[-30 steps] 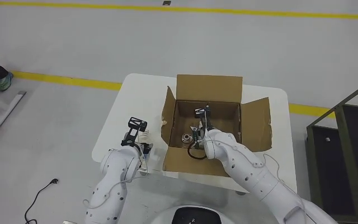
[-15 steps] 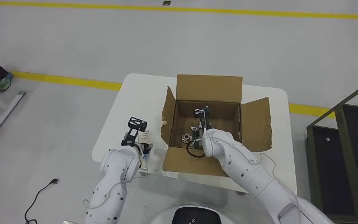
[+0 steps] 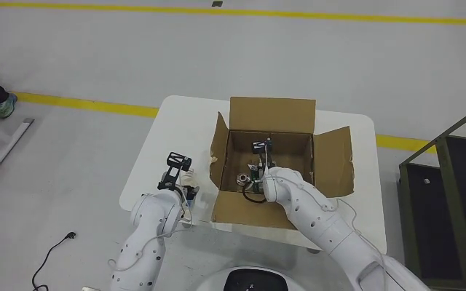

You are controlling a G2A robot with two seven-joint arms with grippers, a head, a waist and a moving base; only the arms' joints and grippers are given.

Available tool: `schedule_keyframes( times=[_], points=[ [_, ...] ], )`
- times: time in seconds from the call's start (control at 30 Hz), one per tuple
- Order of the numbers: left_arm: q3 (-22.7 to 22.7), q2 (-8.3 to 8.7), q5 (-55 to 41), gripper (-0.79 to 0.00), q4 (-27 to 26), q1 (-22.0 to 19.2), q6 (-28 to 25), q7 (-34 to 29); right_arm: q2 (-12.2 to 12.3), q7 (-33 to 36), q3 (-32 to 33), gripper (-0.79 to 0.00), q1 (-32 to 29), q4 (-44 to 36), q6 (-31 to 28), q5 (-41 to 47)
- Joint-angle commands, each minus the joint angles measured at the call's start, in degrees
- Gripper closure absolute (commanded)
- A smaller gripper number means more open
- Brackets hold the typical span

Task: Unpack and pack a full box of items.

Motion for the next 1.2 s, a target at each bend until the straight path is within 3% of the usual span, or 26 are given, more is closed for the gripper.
schedule_keyframes(
  times=[0.0,0.27,0.43,0.53,0.73,0.83,0.87,0.93,1.17],
  points=[
    [0.0,0.00,0.0,-0.785,0.0,0.0,0.0,0.0,-0.3,-0.1,-0.1,-0.489,0.2,0.8,-0.3,0.0],
    [0.0,0.00,0.0,-0.785,0.0,0.0,0.0,0.0,-1.7,-0.6,-0.2,-0.545,1.0,4.2,-1.5,0.3],
    [0.0,0.00,0.0,-0.785,0.0,0.0,0.0,0.0,-2.5,-0.7,-0.3,-0.505,1.5,6.2,-2.2,0.2],
    [0.0,0.00,0.0,-0.785,0.0,0.0,0.0,0.0,-3.0,-0.6,-0.4,-0.456,1.8,7.1,-2.4,0.2],
    [0.0,0.00,0.0,-0.785,0.0,0.0,0.0,0.0,-3.8,-0.3,-0.3,-0.283,2.3,8.8,-2.7,0.1],
    [0.0,0.00,0.0,-0.785,0.0,0.0,0.0,0.0,-4.1,-0.2,0.0,-0.154,2.5,9.7,-2.9,0.1],
    [0.0,0.00,0.0,-0.785,0.0,0.0,0.0,0.0,-4.2,-0.3,0.1,-0.052,2.6,10.0,-3.0,0.0],
    [0.0,0.00,0.0,-0.785,0.0,0.0,0.0,0.0,-4.4,-0.2,0.3,0.000,2.7,10.4,-3.1,-0.1],
    [0.0,0.00,0.0,-0.785,0.0,0.0,0.0,0.0,-4.6,-0.7,1.9,0.000,3.0,9.9,-2.8,-0.2]
  ],
)
